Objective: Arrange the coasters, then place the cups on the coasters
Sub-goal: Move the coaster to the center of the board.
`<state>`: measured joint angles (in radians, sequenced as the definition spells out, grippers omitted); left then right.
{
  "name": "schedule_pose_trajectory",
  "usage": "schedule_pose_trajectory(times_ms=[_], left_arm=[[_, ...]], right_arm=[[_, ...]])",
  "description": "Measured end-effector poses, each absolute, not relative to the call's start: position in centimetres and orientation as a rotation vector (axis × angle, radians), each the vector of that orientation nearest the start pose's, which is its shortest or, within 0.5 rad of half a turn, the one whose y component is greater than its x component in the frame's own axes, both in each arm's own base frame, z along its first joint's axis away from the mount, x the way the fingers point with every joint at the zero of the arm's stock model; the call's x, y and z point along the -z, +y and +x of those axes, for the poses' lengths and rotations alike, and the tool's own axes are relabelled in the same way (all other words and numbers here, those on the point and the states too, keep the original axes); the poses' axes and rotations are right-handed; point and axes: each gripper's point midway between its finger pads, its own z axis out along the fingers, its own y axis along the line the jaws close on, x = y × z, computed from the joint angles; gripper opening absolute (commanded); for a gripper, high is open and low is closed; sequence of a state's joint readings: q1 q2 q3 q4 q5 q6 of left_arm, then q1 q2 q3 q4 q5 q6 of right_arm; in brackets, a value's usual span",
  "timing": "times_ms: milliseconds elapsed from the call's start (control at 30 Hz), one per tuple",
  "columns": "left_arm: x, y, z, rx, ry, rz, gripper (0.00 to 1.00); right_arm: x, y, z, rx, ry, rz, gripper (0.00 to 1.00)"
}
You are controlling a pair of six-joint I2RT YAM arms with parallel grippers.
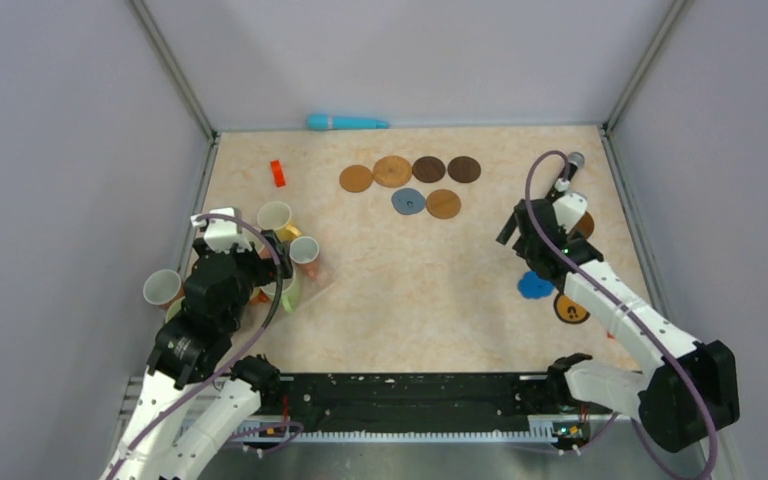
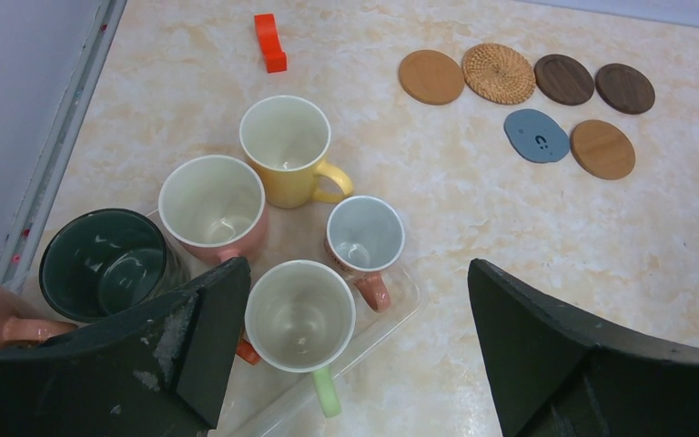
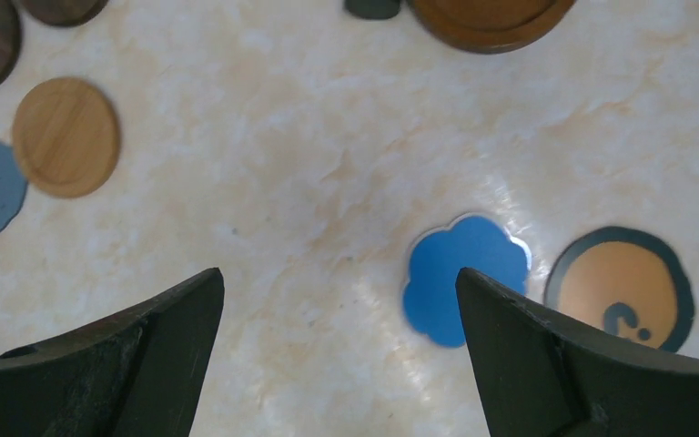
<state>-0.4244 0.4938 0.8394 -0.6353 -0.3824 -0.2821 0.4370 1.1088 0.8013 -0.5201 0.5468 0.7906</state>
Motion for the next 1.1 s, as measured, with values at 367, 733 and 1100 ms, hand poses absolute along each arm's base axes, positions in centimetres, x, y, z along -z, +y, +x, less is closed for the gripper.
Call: schedule_pose_trajectory(times_ms=[367, 733, 1100], left_arm=[[-27.1, -4.0, 22.0, 0.143, 1.836, -0.130, 0.94], [-27.1, -4.0, 22.0, 0.143, 1.836, -0.130, 0.95], [-27.1, -4.0, 22.0, 0.143, 1.836, -0.130, 0.94]], right_arm=[[-8.3, -0.4, 27.2, 0.154, 2.235, 0.877, 0.99], [-2.7, 1.3, 25.4, 0.068, 2.362, 0.902, 0.95], [-2.7, 1.6, 26.9, 0.023, 2.321, 0.905, 0.93]])
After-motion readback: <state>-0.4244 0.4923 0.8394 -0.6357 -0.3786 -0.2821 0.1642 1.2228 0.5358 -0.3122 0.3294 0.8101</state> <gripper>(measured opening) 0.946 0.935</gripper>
